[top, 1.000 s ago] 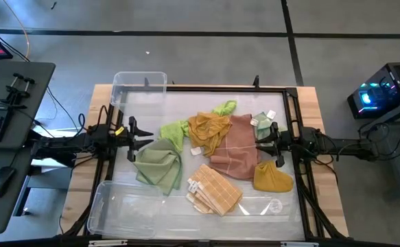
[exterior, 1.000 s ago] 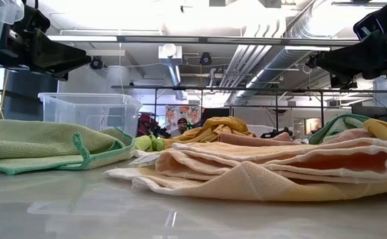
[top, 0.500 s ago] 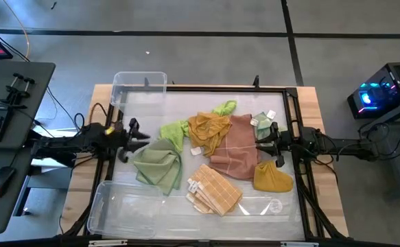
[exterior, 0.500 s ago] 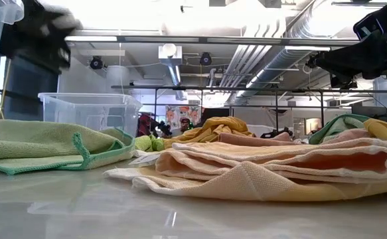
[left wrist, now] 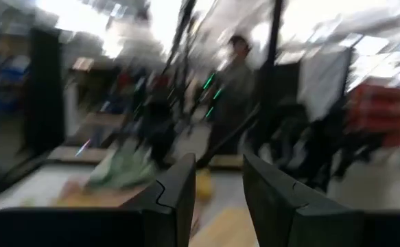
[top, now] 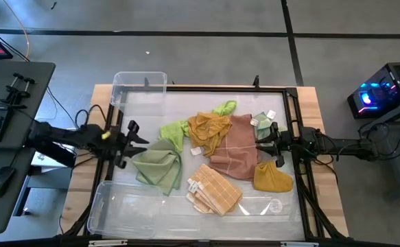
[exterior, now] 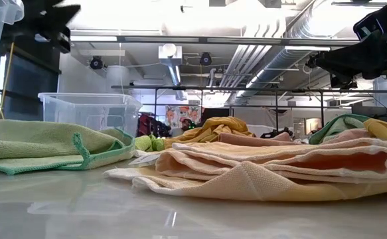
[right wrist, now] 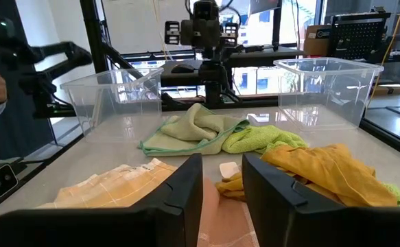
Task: Sort towels by color in basket
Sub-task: Put the green towel into the bottom transparent bin
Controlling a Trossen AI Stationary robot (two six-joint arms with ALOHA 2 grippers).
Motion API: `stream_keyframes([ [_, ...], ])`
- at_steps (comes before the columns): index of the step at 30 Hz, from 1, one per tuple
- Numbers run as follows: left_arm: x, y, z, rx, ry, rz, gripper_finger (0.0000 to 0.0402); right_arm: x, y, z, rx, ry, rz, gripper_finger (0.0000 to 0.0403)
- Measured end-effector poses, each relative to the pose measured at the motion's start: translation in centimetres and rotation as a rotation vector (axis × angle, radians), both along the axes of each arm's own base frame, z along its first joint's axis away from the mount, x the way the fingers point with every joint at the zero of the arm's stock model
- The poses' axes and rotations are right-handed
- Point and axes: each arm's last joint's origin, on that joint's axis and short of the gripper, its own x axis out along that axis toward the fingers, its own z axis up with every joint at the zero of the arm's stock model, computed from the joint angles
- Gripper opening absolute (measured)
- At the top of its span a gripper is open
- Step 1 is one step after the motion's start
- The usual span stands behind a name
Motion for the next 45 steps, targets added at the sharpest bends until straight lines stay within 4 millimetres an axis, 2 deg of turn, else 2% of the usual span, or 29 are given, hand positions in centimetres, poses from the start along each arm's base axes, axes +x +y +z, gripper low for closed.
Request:
stream_keyframes([
  [5,1.7,-0.6,1.1,0.062,0.298,0.117,0.0106,0.0,0.0,0.0,0.0,0.0,0.0,0.0098],
  [9,3.2,-1.2,1.3,0.09,0.551,0.144,0.0106,0.0,0.0,0.0,0.0,-0.001,0.0,0.0098],
  [13,4.3,-2.2,0.1,0.09,0.804,0.137,0.0106,0.0,0.0,0.0,0.0,0.0,0.0,0.0098],
  [17,5.1,-3.1,-1.8,0.078,0.965,0.134,0.0121,0.0,0.0,0.0,0.0,-0.001,0.0,0.0098],
  [22,5.9,-3.6,-3.3,0.085,1.059,0.12,0.0172,0.0,0.0,0.0,0.0,-0.001,0.0,0.0098],
  [28,7.1,-3.8,-4.8,0.135,1.067,0.195,0.0246,0.0,0.0,0.0,0.0,-0.001,0.0,0.0098],
  [33,8.1,-3.8,-6.8,0.188,1.152,0.212,0.0274,0.0,0.0,0.0,0.0,-0.001,-0.001,0.0098],
  [36,8.6,-3.6,-8.3,0.204,1.22,0.215,0.0262,0.0,0.0,0.0,0.0,0.0,0.0,0.0098],
  [39,9.2,-3.6,-9.2,0.188,1.249,0.198,0.0223,0.0,0.0,0.0,0.0,0.0,0.0,0.0098],
  [42,9.5,-3.8,-9.6,0.188,1.26,0.178,0.016,0.0,0.0,0.0,0.0,-0.001,0.0,0.0098],
  [45,9.4,-3.8,-9.5,0.219,1.268,0.168,0.0079,0.0,0.0,0.0,0.0,0.0,0.0,0.0098],
])
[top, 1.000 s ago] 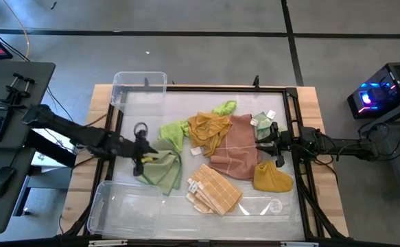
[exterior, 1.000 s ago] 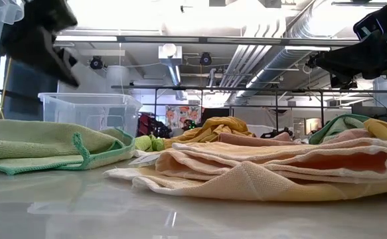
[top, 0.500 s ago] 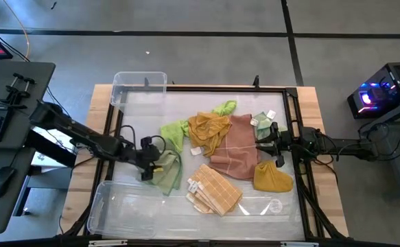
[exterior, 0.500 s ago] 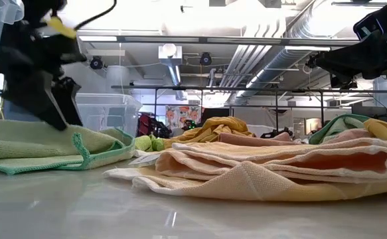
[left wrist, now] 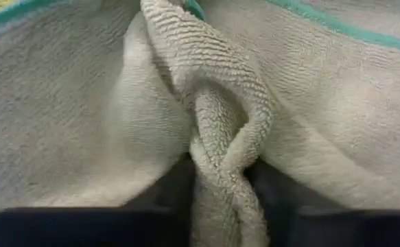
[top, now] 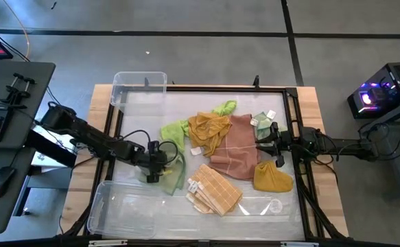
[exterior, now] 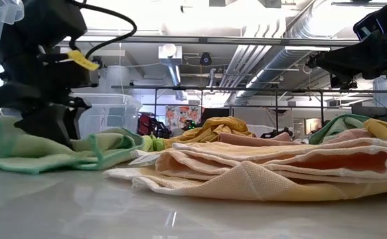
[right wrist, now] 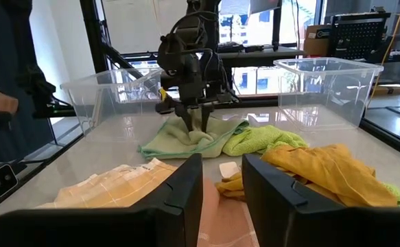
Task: Sort towels by color in basket
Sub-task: Put the green towel into the bottom transparent bin
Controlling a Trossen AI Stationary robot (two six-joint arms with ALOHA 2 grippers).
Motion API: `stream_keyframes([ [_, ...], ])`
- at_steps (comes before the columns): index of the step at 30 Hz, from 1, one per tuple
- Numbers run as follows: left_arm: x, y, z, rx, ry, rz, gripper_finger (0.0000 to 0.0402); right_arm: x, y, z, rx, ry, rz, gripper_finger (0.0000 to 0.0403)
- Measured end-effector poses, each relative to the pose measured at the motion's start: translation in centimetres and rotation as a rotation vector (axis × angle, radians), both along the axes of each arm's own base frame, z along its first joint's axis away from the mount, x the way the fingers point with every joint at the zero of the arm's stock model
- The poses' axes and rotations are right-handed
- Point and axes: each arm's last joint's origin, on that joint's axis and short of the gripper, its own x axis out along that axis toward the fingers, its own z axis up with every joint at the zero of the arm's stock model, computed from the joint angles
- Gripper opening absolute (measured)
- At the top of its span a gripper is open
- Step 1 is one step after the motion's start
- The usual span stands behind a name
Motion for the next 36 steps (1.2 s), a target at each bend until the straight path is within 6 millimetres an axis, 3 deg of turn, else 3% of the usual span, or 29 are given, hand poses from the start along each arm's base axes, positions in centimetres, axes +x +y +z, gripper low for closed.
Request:
stream_keyframes([
  [3,0.1,0.0,1.0,0.016,-0.009,-0.031,0.0017,0.0,0.0,0.0,0.0,0.003,0.0,0.0098],
  [6,0.5,-0.1,2.9,0.07,-0.03,-0.066,0.0019,0.0,0.0,0.0,0.0,0.005,0.0,0.0098],
  [11,1.9,-1.4,9.6,0.191,-0.18,-0.149,0.0006,0.0,0.0,0.0,0.0,0.006,0.0,0.0098],
  [17,2.0,-4.5,20.0,0.314,-0.469,-0.281,0.0005,0.0,0.0,0.0,0.0,0.006,0.0,0.0098],
  [22,0.2,-7.4,27.8,0.145,-0.709,-0.396,0.0005,0.0,0.0,0.0,0.0,0.005,0.0,0.0098],
  [25,-1.8,-9.1,30.9,-0.004,-0.756,-0.427,0.0005,0.0,0.0,0.0,0.0,0.005,0.0,0.0098],
  [30,-5.9,-11.9,32.8,-0.213,-0.698,-0.385,0.0005,0.0,0.0,0.0,0.0,0.005,0.0,0.0098],
  [33,-7.3,-14.0,31.7,-0.288,-0.627,-0.363,0.0005,0.0,0.0,0.0,0.0,0.005,0.0,0.0098],
  [36,-8.2,-15.9,29.2,-0.246,-0.496,-0.314,0.0005,0.0,0.0,0.0,0.0,0.005,0.0,0.0098],
])
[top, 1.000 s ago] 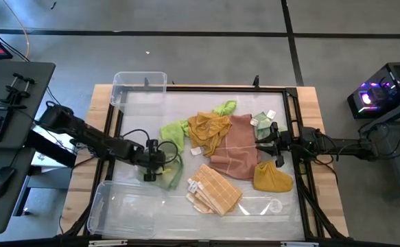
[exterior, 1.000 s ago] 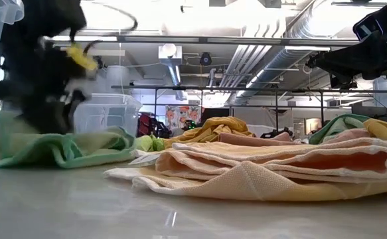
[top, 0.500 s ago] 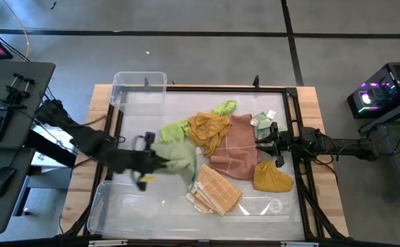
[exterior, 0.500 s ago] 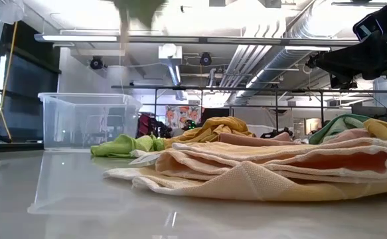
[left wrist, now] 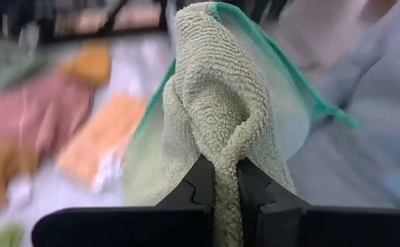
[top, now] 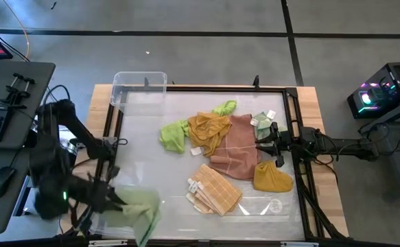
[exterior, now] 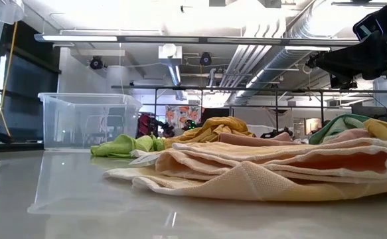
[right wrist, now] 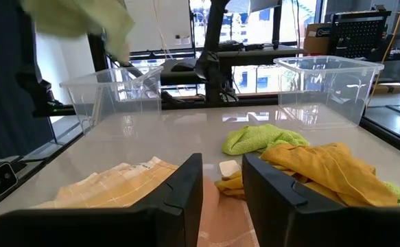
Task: Sort towels by color in basket
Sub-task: Put the green towel into the bottom transparent bin
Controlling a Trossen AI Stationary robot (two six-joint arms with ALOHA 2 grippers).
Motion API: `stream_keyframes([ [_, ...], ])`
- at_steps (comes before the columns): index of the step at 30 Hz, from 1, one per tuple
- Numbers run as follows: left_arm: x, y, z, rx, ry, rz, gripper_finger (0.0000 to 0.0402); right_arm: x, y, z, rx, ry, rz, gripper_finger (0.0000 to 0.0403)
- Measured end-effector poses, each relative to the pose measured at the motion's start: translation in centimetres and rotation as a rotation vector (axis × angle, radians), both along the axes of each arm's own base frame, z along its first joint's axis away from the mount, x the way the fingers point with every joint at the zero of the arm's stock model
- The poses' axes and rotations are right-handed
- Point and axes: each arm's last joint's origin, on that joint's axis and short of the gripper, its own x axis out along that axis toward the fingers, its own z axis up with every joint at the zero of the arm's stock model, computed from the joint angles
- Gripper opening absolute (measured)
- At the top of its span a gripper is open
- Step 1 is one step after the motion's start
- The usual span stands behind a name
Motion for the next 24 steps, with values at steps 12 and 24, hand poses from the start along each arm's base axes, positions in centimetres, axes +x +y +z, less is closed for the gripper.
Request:
stream_keyframes([
  [12,-0.9,-3.0,-8.1,0.315,0.359,0.38,0.0012,0.0,0.0,0.0,0.0,0.0,0.0,0.0098],
  [24,0.2,-4.3,-9.5,0.159,0.449,0.528,0.0077,0.0,0.0,0.0,0.0,0.0,0.0,0.0098],
])
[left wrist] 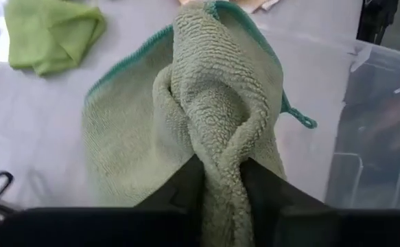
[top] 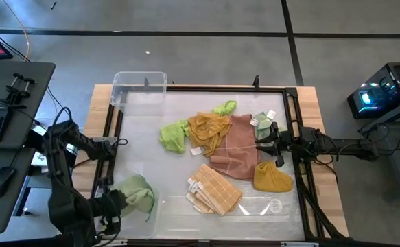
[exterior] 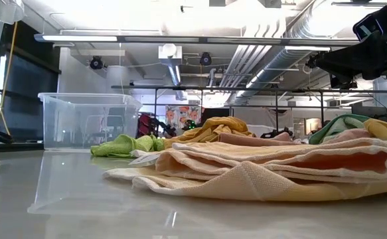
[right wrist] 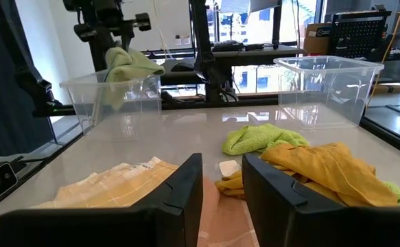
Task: Sort towels by color in basket
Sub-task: Put the green towel into the bottom transparent bin, then put the yellow towel into the top transparent bin
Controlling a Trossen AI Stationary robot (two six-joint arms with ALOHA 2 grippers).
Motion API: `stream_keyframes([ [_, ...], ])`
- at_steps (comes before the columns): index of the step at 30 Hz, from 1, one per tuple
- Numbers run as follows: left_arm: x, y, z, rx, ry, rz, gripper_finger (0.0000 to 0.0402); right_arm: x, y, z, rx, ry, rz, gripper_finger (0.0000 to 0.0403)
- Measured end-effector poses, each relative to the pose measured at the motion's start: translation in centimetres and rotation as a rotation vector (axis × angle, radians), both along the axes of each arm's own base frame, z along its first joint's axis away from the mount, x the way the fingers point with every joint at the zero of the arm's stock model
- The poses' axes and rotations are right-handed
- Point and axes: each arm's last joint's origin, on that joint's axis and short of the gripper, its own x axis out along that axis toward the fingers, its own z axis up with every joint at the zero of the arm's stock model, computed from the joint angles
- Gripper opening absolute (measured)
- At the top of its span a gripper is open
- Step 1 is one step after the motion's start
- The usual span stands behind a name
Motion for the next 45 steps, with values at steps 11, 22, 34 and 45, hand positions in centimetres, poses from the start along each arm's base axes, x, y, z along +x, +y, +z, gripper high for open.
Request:
stream_keyframes([
  [11,0.6,2.3,2.8,-0.219,0.064,-0.005,0.0177,0.0,0.0,0.0,0.0,0.0,0.0,0.0098],
  [22,3.4,3.6,3.9,-0.022,-0.091,-0.272,0.0153,0.0,0.0,0.0,0.0,-0.001,0.0,0.0098],
  [34,6.8,6.8,-1.8,-0.038,-0.562,-0.586,0.0102,0.0,0.0,0.0,0.0,0.0,0.0,0.0098],
  [45,11.1,16.8,-6.7,-0.065,-0.825,-0.643,0.0083,0.0,0.0,0.0,0.0,0.0,0.0,0.0098],
])
